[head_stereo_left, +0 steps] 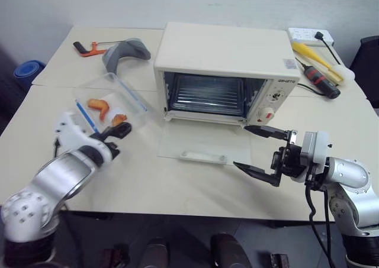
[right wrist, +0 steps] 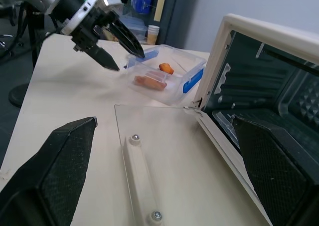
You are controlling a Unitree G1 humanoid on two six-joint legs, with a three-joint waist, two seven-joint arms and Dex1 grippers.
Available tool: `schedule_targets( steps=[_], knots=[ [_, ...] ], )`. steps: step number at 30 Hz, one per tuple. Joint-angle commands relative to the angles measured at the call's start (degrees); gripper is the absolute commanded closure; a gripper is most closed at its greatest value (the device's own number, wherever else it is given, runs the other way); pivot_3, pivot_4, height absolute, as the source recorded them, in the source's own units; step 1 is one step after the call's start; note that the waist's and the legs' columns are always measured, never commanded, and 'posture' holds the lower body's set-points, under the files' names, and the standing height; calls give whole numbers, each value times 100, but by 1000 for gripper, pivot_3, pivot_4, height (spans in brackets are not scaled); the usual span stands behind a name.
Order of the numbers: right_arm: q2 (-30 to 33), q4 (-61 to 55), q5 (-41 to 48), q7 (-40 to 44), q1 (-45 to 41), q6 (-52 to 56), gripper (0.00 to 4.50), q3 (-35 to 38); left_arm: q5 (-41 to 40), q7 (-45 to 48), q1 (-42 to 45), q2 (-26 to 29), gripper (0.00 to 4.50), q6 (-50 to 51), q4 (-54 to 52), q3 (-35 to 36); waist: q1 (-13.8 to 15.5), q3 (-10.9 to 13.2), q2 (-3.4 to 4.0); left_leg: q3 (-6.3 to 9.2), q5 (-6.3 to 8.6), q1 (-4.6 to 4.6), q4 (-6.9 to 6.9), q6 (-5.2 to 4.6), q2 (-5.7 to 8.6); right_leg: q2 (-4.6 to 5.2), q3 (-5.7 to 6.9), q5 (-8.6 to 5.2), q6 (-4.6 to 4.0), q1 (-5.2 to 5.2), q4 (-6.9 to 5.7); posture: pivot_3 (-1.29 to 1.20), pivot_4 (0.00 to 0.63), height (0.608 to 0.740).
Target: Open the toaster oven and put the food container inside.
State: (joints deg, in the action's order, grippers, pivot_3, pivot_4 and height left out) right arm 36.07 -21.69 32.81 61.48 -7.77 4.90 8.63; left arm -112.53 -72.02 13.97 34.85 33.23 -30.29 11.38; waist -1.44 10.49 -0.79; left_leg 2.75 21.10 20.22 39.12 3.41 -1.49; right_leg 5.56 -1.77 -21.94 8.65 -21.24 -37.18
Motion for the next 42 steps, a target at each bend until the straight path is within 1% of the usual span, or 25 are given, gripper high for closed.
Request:
schedule_targets(
  steps=[1,3,6,10,12,15,19,24,27,30,32,34,37,39,42],
  knots=[
    [57,-356,122,-120,1,87,0,14,-47,-335,333,-11,13,201,396,-227,-18,0,0,0,0,0,-1,0,-1,-3,0,0,0,0,0,0,150,740],
    [58,-427,128,-160,46,114,0,32,-45,-446,638,36,13,137,703,-288,-27,0,0,-2,-1,0,-4,3,-1,-11,-10,0,0,-14,-6,0,150,740],
    [77,-492,113,-152,238,73,0,116,231,-514,1166,60,13,-26,1232,-305,-10,0,0,-4,-5,2,-4,9,-1,-13,-8,0,0,-20,-14,0,150,740],
    [89,-544,102,-140,407,24,0,175,271,-354,1648,-26,13,36,1546,-345,2,0,-1,-7,-5,2,-1,9,9,-5,-11,0,0,-17,-15,0,150,740],
    [87,-568,105,-164,459,21,0,210,238,-437,1782,-52,13,48,1683,-337,-3,0,0,-6,-5,4,0,9,9,-6,-8,0,0,-19,-16,0,150,740],
    [72,-584,108,-185,507,18,0,235,252,-527,1830,-60,13,112,1962,-317,-9,0,0,-3,-5,4,-1,10,8,-6,-8,0,0,-21,-18,0,150,740],
    [41,-569,103,-210,548,-25,0,255,612,-378,1914,8,13,182,2435,-175,-14,0,0,-2,-6,3,-2,11,7,-10,-9,0,0,-27,-23,0,150,740],
    [-23,-475,48,-224,622,-191,0,228,1287,-31,1936,422,13,370,3025,144,-35,-1,1,-3,-7,-2,-2,14,8,-9,-11,0,0,-26,-27,0,150,740],
    [-53,-477,27,-254,697,-278,0,186,1565,85,1876,588,13,487,3143,368,-35,-1,1,-1,-8,-4,-7,15,10,-18,-13,0,0,-30,-27,0,150,740],
    [-85,-487,5,-274,768,-337,0,155,2066,124,1789,846,13,612,3157,591,-18,-1,1,5,-8,-1,-6,15,15,-11,-12,0,0,-32,-26,0,150,740],
    [-102,-487,13,-292,814,-360,0,147,2230,208,1713,1068,13,799,3240,786,-11,-1,1,16,-8,-1,-6,15,20,-6,-12,0,0,-32,-26,0,150,740],
    [-115,-471,10,-293,867,-402,0,140,2169,325,1706,1172,13,1013,3382,957,-5,-1,1,33,-8,0,-6,15,23,-3,-11,0,0,-31,-26,0,150,740],
    [-122,-458,-1,-272,940,-451,0,119,1645,370,1803,1073,13,1476,3305,931,10,-1,1,57,-8,1,-7,15,33,7,-10,0,0,-31,-27,0,150,740],
    [-118,-456,-4,-260,959,-475,0,100,1311,217,1761,1050,13,1679,3119,903,13,-1,1,65,-8,2,-7,15,37,11,-8,0,0,-28,-28,0,150,740],
    [-99,-405,11,-223,957,-508,0,113,720,-346,1557,940,13,1611,2616,845,-5,-1,1,70,-8,3,-7,15,36,12,-7,0,0,-30,-28,0,150,740]
  ],
)
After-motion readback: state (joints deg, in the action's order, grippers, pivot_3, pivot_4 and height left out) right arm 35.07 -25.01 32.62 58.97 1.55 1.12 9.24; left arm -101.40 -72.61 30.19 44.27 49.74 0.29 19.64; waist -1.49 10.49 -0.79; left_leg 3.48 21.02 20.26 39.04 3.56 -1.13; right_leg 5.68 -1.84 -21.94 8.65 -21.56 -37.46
